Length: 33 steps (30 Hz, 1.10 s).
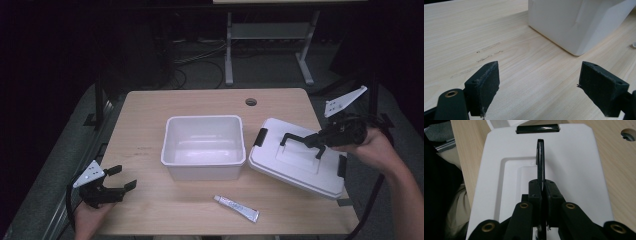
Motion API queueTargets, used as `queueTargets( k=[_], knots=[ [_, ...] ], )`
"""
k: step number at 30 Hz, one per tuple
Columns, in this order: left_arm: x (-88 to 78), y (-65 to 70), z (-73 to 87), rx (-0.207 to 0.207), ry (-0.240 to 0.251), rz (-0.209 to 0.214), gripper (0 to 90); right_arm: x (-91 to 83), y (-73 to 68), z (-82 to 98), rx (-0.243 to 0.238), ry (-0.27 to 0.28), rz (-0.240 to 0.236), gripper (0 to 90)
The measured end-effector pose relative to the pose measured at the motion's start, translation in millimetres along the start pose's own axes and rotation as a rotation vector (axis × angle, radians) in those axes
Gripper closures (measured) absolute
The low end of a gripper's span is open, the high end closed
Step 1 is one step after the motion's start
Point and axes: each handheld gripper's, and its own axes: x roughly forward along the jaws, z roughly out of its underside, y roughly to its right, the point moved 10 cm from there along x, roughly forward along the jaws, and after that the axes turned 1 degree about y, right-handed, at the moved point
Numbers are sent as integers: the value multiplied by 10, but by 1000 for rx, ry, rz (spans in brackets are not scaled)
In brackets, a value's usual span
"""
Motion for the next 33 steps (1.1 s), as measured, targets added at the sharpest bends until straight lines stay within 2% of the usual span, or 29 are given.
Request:
queueTargets(
  k=[33],
  knots=[
    [-8, -10, -3, 4, 1, -9, 160, 226, 53, 381, 53, -24, 1, 844]
  ],
)
